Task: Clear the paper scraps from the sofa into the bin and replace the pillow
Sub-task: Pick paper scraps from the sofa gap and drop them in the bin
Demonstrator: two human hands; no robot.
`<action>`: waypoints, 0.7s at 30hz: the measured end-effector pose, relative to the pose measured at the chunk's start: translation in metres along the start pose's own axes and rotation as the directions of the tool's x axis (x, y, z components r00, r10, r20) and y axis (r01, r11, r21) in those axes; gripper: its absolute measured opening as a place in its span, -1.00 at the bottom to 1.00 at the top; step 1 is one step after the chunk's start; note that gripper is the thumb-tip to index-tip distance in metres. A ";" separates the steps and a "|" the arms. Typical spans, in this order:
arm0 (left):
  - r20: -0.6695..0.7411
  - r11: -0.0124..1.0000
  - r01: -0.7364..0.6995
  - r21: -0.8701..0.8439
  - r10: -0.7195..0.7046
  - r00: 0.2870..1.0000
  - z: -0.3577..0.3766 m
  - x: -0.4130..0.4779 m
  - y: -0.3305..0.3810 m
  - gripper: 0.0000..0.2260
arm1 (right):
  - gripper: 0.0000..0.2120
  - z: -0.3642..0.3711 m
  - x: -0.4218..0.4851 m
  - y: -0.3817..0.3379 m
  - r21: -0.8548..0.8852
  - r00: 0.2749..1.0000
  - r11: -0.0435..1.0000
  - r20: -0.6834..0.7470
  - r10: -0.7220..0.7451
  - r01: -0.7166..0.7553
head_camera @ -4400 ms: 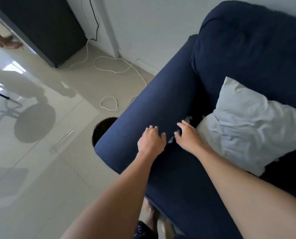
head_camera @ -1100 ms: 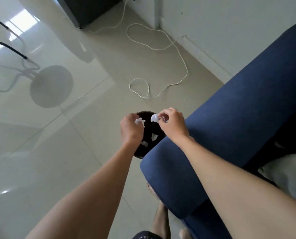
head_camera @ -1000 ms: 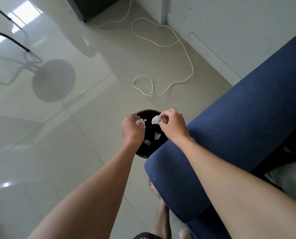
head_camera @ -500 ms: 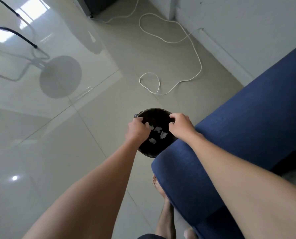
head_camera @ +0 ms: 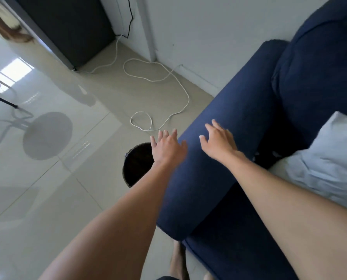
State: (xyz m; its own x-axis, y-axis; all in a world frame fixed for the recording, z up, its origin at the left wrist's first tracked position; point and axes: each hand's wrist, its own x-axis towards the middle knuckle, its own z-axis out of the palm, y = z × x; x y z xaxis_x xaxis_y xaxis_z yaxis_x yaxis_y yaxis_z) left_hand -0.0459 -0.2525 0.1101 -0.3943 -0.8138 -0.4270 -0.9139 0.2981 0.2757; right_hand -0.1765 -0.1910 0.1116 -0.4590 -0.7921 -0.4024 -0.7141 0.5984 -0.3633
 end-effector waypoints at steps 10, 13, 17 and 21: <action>-0.004 0.981 -0.184 0.061 0.185 0.983 0.044 -0.089 0.130 -0.55 | -0.55 -0.051 -0.104 0.148 0.079 0.989 0.993 -0.107 0.100 -0.092; 0.044 0.975 -0.216 0.051 0.214 0.976 0.063 -0.110 0.161 -0.57 | -0.55 -0.053 -0.126 0.183 0.130 0.988 0.984 -0.072 0.135 -0.125; 0.125 0.973 -0.228 -0.024 0.229 0.965 0.091 -0.125 0.185 -0.60 | -0.70 -0.039 -0.141 0.221 0.165 0.984 0.971 -0.009 0.178 -0.174; 0.211 0.971 -0.230 -0.063 0.238 0.948 0.128 -0.113 0.186 -0.58 | -0.59 -0.024 -0.141 0.236 0.241 0.978 0.948 0.065 0.200 -0.210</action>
State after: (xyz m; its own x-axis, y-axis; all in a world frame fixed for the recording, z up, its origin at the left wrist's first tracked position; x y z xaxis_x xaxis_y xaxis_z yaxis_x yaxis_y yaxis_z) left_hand -0.1832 -0.0412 0.0997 -0.6119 -0.5951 -0.5209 -0.7907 0.4449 0.4205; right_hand -0.2927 0.0592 0.1033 -0.5570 -0.6470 -0.5207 -0.4532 0.7622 -0.4623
